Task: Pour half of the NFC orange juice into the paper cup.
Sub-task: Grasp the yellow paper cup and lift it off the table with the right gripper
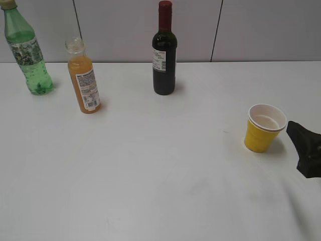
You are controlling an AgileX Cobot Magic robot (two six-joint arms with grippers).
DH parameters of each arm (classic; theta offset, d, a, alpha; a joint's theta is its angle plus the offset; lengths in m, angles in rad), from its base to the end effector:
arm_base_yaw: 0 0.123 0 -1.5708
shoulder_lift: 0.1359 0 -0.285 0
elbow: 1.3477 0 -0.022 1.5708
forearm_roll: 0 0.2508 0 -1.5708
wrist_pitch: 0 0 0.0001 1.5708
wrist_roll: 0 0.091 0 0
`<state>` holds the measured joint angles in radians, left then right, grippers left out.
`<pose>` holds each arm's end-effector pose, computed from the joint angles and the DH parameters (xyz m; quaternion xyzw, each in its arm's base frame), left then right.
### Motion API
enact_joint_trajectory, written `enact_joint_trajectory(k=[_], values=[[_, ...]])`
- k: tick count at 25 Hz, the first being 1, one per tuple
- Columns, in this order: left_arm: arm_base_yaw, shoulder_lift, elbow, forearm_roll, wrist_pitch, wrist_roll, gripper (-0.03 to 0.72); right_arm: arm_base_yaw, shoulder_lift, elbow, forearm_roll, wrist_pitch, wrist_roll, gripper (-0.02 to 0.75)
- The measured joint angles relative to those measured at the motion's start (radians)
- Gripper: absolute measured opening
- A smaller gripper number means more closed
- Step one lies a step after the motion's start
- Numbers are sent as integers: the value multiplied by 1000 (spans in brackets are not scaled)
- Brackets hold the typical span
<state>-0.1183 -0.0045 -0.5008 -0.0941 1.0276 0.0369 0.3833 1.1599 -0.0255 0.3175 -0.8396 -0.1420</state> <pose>-0.0053 -0.0067 0.2805 0.0664 0.8395 -0.0688 0.5349 0.1499 0.0377 0.1705 -0.0483 0.7810 0.0502 0.6206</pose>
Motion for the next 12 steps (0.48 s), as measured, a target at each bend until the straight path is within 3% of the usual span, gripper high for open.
enact_joint_trajectory(k=[8, 12], values=[[0, 0, 0, 0, 0, 0, 437, 1, 240, 22, -132, -320, 106, 611], [0, 0, 0, 0, 0, 0, 437, 1, 377, 27, -140, -358, 134, 633]])
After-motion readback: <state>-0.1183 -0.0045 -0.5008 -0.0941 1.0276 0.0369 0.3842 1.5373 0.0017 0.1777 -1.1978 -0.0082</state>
